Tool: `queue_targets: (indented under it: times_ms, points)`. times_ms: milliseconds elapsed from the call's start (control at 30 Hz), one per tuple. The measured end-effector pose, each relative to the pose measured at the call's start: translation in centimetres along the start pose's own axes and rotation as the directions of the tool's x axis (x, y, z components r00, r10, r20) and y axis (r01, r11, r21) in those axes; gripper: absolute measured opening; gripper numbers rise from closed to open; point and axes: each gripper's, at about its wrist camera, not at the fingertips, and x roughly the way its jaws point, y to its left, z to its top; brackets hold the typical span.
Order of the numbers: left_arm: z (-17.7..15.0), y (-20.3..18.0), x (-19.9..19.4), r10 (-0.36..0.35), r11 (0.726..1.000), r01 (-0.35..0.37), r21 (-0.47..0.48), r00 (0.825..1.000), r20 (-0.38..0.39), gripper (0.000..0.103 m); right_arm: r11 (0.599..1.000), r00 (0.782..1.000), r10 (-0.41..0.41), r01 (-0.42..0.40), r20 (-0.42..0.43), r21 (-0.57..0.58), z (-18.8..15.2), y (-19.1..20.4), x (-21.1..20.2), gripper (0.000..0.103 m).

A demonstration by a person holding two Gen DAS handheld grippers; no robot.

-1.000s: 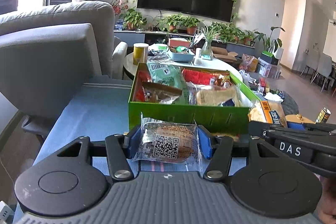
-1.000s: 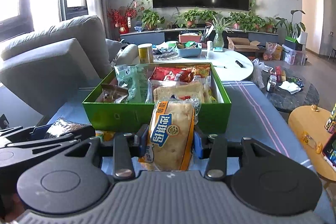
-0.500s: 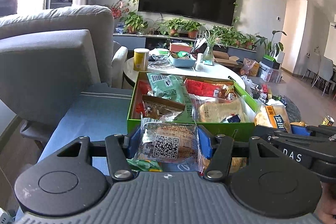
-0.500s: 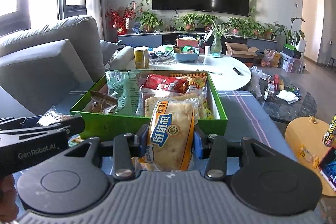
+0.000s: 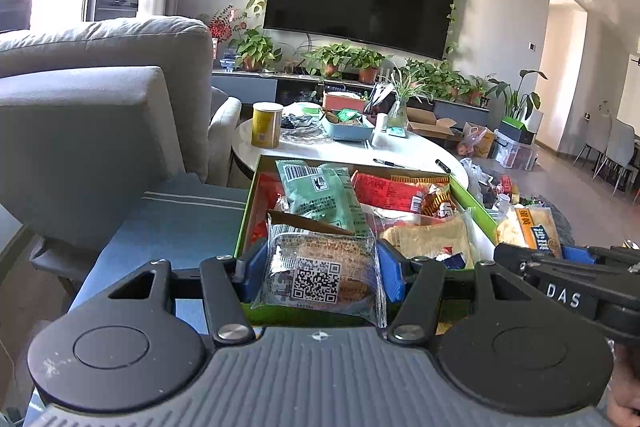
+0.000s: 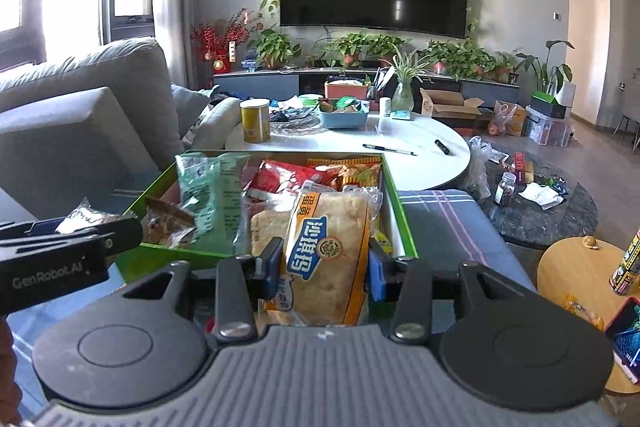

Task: Organize snacks
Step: 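Lower both held bags into the green box and open both grippers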

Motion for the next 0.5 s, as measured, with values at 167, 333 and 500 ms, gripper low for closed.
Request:
queue_targets:
  times_ms: [167,333,500]
  points:
    - [0.4,0.1,0.8,-0.001,1.0,0.001,0.0,1.0,-0.003,0.054,1.0,1.0,-0.009,0.009,0.007,0.003,0.5,-0.4,0.7,0.089]
    - [0.9,0.3,1.9,-0.002,1.0,0.002,-0.004,1.0,-0.009,0.054,1.0,1.0,-0.013,0.013,0.021,0.001,1.2,-0.8,1.5,0.089]
    - [1.5,0.3,3.4,-0.015,1.0,0.015,-0.021,1.0,-0.011,0.054,1.0,1.0,-0.007,0.007,0.021,0.013,1.8,-1.1,2.6,0.089]
